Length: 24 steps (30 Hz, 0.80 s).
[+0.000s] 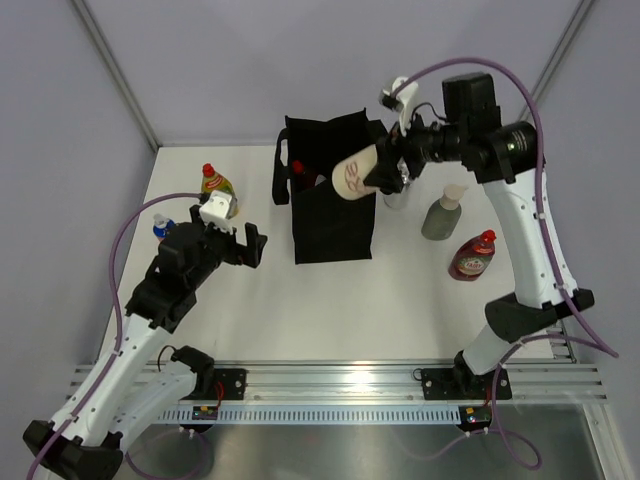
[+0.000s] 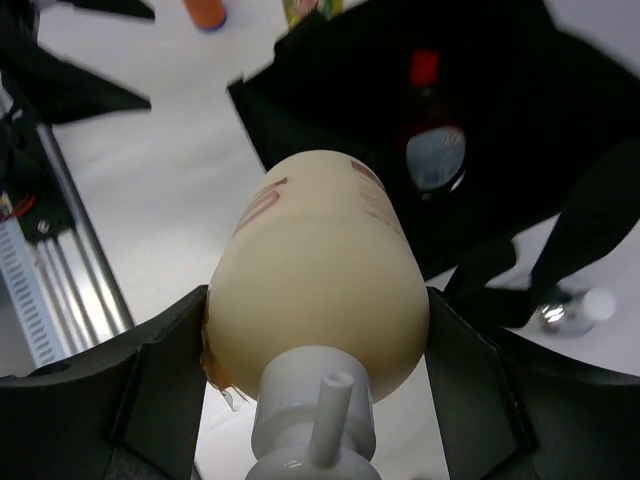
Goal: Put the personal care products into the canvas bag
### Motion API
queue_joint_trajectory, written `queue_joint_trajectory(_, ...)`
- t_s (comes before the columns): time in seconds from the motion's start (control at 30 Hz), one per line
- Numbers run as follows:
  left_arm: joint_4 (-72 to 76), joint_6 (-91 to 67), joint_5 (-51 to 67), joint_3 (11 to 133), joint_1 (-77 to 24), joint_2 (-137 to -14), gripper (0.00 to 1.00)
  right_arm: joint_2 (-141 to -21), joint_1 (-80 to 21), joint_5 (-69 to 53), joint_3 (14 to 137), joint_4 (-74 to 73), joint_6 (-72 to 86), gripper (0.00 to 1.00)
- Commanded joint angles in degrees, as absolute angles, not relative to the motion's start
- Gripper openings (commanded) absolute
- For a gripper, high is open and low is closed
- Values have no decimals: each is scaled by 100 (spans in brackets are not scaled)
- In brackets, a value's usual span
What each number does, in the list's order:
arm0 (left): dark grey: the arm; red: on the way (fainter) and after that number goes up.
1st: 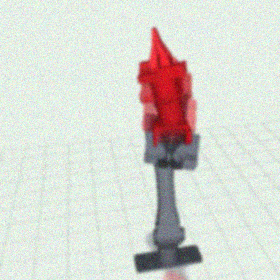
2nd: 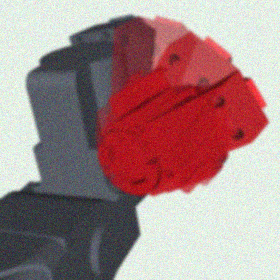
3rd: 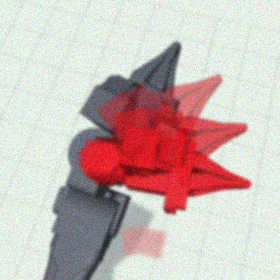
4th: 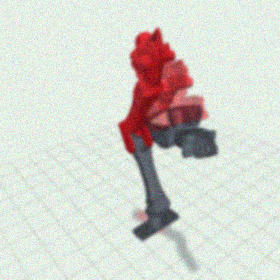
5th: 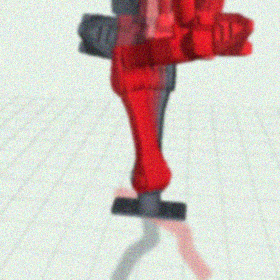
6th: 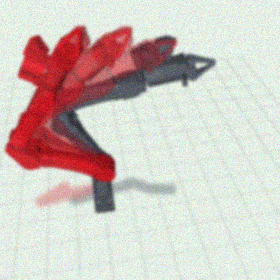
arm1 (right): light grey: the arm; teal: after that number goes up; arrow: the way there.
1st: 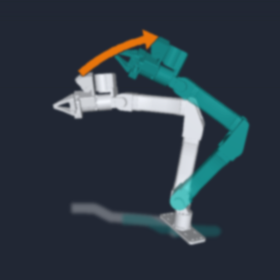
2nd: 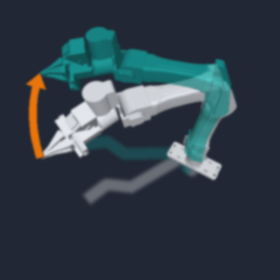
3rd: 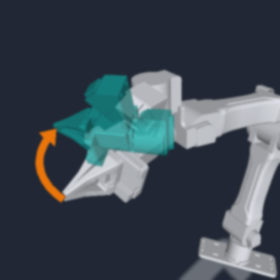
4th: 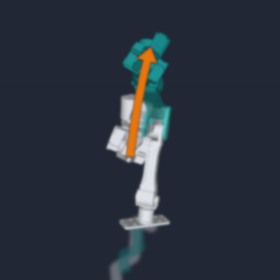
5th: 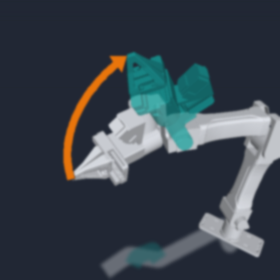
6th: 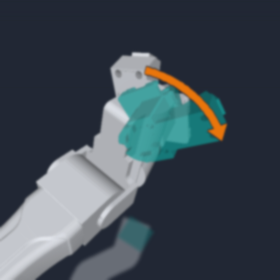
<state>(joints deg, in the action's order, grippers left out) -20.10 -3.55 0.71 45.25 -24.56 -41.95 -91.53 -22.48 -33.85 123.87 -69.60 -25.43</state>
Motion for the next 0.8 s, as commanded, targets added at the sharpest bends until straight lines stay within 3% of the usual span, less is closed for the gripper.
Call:
queue_joint_trajectory(0.0, -1951, -509, 70, 4544, -2452, -4087, 99, -9938, -2294, -3648, 13962, -6083, -1891, 0)
queue_joint_trajectory(0.13, -2074, -545, 26, 4614, -2452, -4026, 99, -10906, -2320, -3297, 15308, -5346, -1390, 0)
queue_joint_trajectory(0.3, -2215, -440, 26, 4667, -2452, -3973, 99, -11460, -2338, -2849, 14995, -4703, -1555, 0)
queue_joint_trajectory(0.57, -2031, -281, 26, 4360, -2452, -3964, 99, -12032, -2715, -2603, 14644, -5115, -2398, 0)
queue_joint_trajectory(0.77, -1951, -316, 26, 4271, -2452, -3955, 99, -12901, -3129, -1443, 14853, -4720, -2418, 0)
